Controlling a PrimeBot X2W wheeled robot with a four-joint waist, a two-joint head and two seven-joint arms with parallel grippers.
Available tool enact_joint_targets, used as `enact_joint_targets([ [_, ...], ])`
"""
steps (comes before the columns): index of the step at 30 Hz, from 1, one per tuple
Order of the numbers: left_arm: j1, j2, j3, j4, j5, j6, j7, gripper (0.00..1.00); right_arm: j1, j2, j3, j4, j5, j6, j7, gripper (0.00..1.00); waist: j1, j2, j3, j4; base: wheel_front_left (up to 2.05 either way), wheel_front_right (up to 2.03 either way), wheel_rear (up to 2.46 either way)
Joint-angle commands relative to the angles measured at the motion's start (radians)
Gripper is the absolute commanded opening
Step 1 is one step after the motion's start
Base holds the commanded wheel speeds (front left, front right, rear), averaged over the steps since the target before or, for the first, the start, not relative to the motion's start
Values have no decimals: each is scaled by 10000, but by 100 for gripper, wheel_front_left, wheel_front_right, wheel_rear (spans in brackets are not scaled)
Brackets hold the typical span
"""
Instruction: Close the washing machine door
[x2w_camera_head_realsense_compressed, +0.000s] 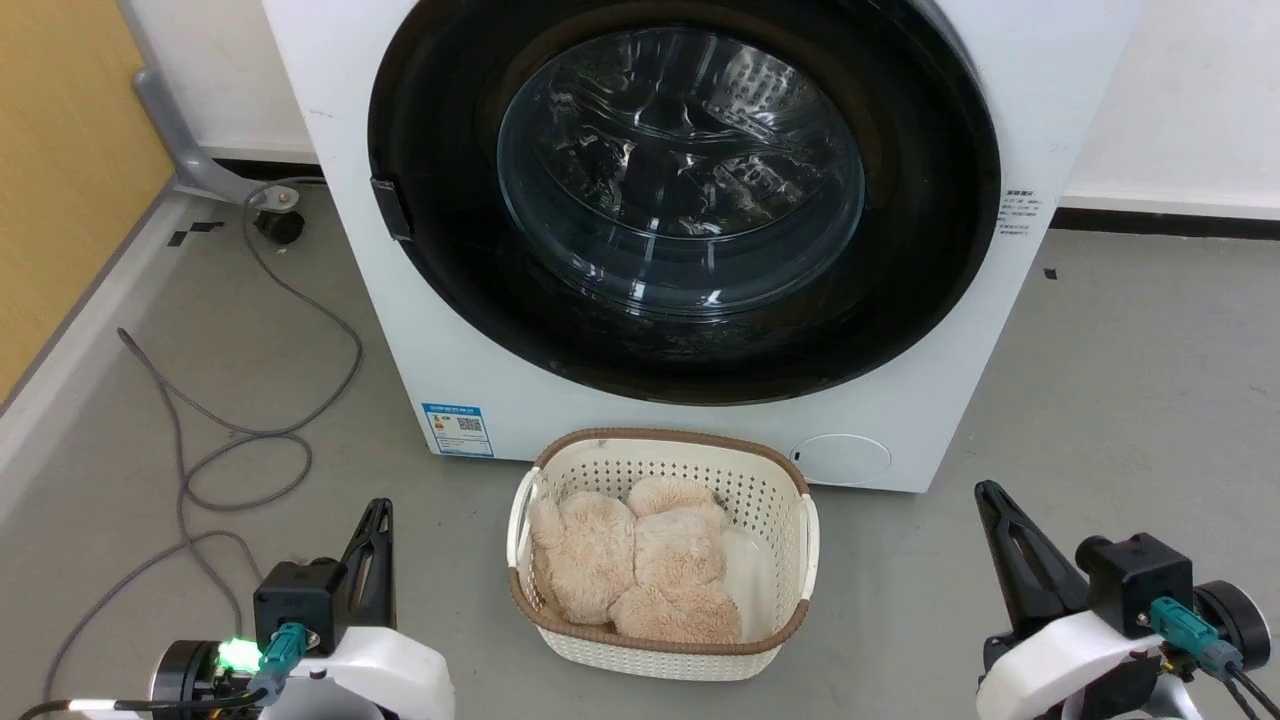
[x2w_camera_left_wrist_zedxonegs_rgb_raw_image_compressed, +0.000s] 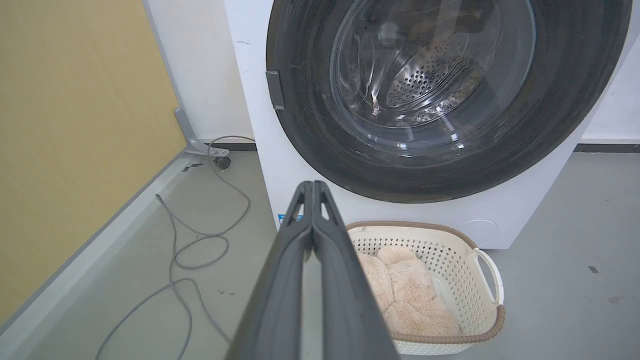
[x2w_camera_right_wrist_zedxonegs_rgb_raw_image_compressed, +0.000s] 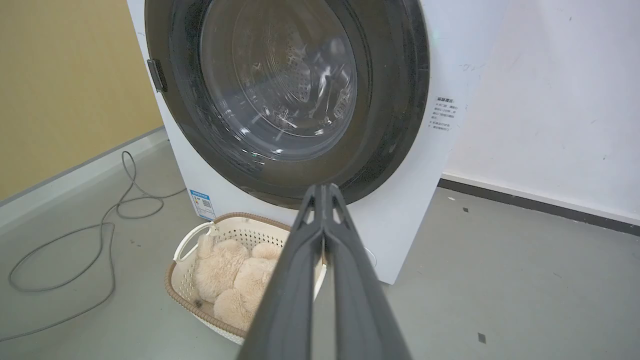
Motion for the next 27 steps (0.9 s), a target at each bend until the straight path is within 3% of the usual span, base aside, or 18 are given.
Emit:
enact_joint_targets([
  [1, -153, 14, -9, -39, 28, -43, 3, 0, 93, 45, -3, -45, -78, -9, 5, 0, 0, 0, 0, 0, 0, 0, 0],
  [27, -153, 14, -9, -39, 28, -43, 3, 0, 93, 45, -3, -45, -78, -9, 5, 0, 0, 0, 0, 0, 0, 0, 0],
])
